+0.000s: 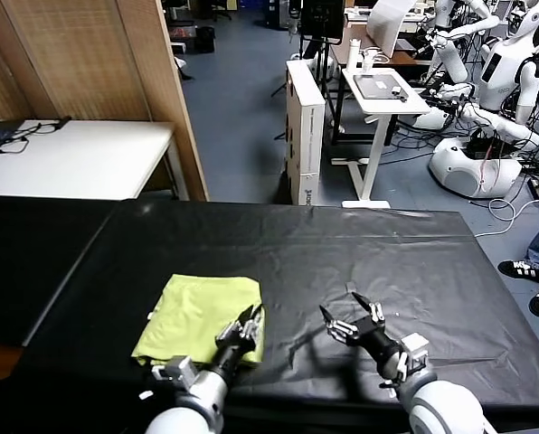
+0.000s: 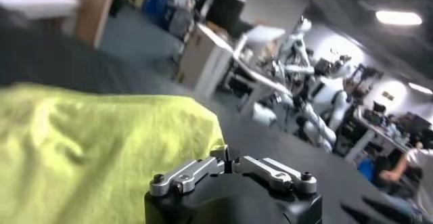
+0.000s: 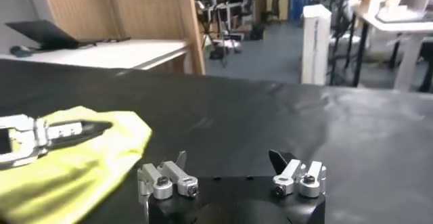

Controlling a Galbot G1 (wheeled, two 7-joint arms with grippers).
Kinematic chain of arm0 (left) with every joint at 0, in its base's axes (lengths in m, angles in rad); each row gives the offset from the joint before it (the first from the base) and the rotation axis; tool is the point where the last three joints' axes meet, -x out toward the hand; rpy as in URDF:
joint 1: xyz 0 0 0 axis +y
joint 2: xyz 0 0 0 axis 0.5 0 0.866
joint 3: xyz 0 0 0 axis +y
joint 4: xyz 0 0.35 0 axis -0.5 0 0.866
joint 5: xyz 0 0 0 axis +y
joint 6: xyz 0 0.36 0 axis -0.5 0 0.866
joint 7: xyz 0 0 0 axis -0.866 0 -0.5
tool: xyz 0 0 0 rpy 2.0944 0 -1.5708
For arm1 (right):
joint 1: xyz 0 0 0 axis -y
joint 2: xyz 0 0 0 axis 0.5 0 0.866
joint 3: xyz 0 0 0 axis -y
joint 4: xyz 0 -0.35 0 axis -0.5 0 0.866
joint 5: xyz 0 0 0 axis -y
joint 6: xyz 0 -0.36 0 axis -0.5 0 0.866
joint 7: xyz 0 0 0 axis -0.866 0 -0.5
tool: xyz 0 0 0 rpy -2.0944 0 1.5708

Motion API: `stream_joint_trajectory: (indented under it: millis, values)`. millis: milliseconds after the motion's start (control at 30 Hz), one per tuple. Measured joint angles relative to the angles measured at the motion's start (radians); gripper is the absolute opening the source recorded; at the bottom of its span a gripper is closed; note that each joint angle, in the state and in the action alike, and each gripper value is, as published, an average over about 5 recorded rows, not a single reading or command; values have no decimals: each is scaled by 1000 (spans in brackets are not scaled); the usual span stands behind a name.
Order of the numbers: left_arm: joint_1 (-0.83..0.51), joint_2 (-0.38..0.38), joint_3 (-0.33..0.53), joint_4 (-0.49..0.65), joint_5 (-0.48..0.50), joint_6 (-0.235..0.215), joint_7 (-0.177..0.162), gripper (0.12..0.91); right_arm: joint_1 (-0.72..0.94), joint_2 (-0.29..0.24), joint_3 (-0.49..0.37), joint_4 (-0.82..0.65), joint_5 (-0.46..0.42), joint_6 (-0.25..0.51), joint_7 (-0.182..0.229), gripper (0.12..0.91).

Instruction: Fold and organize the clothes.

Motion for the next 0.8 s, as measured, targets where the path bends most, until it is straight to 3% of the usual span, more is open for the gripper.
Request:
stream_joint_trajectory:
  millis: [67,167,333,500,667,800]
  values:
    - [-6,15,-12,-22,25,-25,8,819,14,5,-25,1,41,-19,31,907]
    - [-18,50,-42,-52,39,-54,10,894,47,20,-76,-7,96,-50,71,907]
    - [-13,110,-107,-89,42,-72,10,906,115,60,-185,-43,134,-84,96,907]
    - [11,124,-144,-105,51,-81,10,907,178,109,-277,-99,159,-86,85,907]
    - [31,124,-165,-106,58,-87,9,907,215,153,-313,-152,176,-82,81,889]
    - [42,122,-177,-105,58,-91,8,907,227,179,-318,-185,181,-77,76,726]
